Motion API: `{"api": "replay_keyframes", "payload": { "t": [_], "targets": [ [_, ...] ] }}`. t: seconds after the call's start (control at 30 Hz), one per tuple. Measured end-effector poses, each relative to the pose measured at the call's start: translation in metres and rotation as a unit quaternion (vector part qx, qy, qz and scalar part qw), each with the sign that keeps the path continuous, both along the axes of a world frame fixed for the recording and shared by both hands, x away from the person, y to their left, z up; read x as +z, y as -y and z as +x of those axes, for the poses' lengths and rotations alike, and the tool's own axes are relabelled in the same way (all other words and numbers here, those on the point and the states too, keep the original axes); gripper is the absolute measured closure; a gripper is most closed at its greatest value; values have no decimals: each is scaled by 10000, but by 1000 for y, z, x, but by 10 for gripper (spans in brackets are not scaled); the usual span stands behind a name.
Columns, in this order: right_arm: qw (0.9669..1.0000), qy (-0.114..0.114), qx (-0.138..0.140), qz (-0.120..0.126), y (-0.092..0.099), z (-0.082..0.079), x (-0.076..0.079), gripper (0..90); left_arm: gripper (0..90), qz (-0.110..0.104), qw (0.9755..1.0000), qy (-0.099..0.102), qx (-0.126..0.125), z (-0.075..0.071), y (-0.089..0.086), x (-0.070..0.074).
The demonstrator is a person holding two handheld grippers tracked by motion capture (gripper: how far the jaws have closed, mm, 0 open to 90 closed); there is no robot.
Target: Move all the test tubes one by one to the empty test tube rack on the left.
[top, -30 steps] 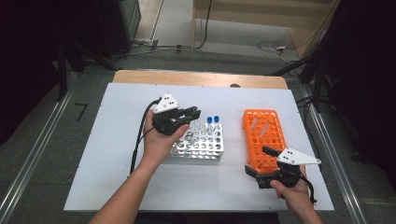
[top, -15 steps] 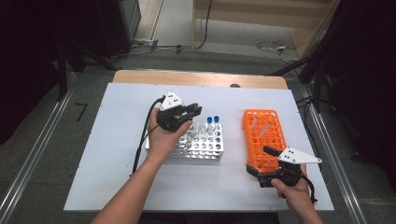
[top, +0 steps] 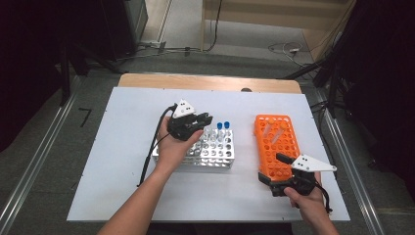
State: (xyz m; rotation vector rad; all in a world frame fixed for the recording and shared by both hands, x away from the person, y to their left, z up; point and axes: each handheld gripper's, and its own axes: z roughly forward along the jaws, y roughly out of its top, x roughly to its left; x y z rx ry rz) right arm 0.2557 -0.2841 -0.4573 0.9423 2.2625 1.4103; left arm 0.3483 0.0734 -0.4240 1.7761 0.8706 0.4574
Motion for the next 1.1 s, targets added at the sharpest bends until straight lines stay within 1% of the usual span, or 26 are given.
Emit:
{"api": "replay_keyframes", "payload": {
  "t": [0.2,0.27,0.33,0.43,0.5,0.53,0.6,0.63,0.67,0.77,0.8,0.9,0.93,1.0,1.03,1.1],
  "targets": [
    [10000,6,-4,-10,0,0,0,11,758,103,9999,-60,-9,-2,1,-4],
    [10000,2,-11,-12,0,0,-1,11,753,90,9999,-94,-18,-3,0,-5],
    [10000,-2,-23,-15,1,1,-1,11,741,36,9998,-175,-29,-4,-2,-6],
    [10000,14,-43,7,3,2,0,11,654,-47,9997,-256,-25,-6,-4,-5],
    [10000,7,-67,8,4,2,0,11,601,-156,9995,-251,-67,-10,-7,-2],
    [10000,9,-79,2,4,2,0,11,569,-165,9995,-247,-65,-11,-8,-1],
    [9999,6,-100,7,5,3,0,11,502,-255,9994,-222,-101,-17,-10,2],
    [9999,16,-122,1,6,4,1,11,468,-257,9994,-211,-117,-19,-11,3],
    [9999,14,-139,13,6,4,1,11,437,-296,9993,-195,-139,-23,-12,4],
    [9997,26,-225,43,8,7,2,13,311,-286,9993,-100,-224,-36,-15,9],
    [9997,21,-257,35,9,8,2,13,269,-279,9992,-81,-262,-40,-16,10],
    [9994,35,-351,29,10,11,2,16,155,-344,9988,-51,-333,-51,-19,13],
    [9992,32,-399,3,10,12,2,16,126,-366,9987,-50,-342,-55,-20,13],
    [9980,82,-581,-239,8,15,3,18,86,-470,9982,-64,-370,-64,-24,13],
    [9973,92,-661,-300,7,16,4,18,67,-488,9981,-73,-373,-68,-26,13],
    [9970,84,-713,-303,6,19,5,19,34,-529,9979,-71,-375,-75,-30,12]
  ]
}}
